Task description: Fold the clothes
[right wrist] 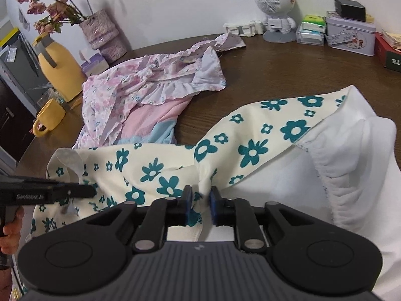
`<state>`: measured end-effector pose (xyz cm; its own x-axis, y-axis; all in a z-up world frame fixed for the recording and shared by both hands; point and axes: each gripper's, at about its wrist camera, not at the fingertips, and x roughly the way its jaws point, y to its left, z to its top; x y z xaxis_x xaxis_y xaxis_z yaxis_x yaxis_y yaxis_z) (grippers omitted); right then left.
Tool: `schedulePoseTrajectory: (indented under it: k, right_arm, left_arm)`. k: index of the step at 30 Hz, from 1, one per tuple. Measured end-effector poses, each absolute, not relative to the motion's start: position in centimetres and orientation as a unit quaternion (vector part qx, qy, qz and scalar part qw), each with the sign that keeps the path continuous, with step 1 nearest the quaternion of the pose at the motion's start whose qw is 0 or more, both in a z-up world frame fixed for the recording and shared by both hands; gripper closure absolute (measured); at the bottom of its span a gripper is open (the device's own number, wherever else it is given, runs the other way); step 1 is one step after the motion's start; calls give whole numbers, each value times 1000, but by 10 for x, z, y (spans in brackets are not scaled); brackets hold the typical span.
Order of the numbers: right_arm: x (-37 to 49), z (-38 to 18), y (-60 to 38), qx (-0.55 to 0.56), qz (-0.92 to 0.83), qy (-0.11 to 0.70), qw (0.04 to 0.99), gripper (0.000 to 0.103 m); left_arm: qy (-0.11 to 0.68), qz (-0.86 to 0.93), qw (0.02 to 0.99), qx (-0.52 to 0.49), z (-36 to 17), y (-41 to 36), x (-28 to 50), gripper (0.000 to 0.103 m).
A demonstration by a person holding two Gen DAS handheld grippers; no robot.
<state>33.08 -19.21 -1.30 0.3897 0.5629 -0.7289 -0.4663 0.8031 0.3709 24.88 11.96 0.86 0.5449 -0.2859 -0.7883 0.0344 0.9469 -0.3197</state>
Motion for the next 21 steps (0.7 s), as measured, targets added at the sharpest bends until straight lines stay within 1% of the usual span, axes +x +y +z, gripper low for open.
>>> schedulePoseTrajectory:
  k: [5,8,13,15,16,18,19,20,21]
  right_arm:
    - [341,6,-207,116,317,414,846,97]
    - [351,4,-209,153,316,402,846,97]
    - [359,-18,-198,161,298,417,844,97]
    - [361,-25,-198,164,290,432,838,95]
    - [362,-27,-198,166,291,443,832,91]
    - [362,-28,-201,170,292,452,825,78]
    - [361,-25,-203,166,289,447,830,69]
    - [360,-21,-205,162,286,442,835,65]
    - [360,-18,-207,161,284,436,839,65]
  left_arm:
    - [378,-99,909,-145,36,127,245,103]
    - [337,-87,927,-141,46,128,253,103]
    - [300,-61,945,-112,37,119,260,103]
    - [318,-56,940,-105,30,117,263,102]
    - [338,-61,933,-109,25,118,264,102]
    - [380,-78,912,-136,15,124,266,95]
    - [392,-86,904,-150,13,127,266,89]
    - [399,-93,898,-163,11,130,265,85]
    - [403,-99,894,-170,11,133,265,84]
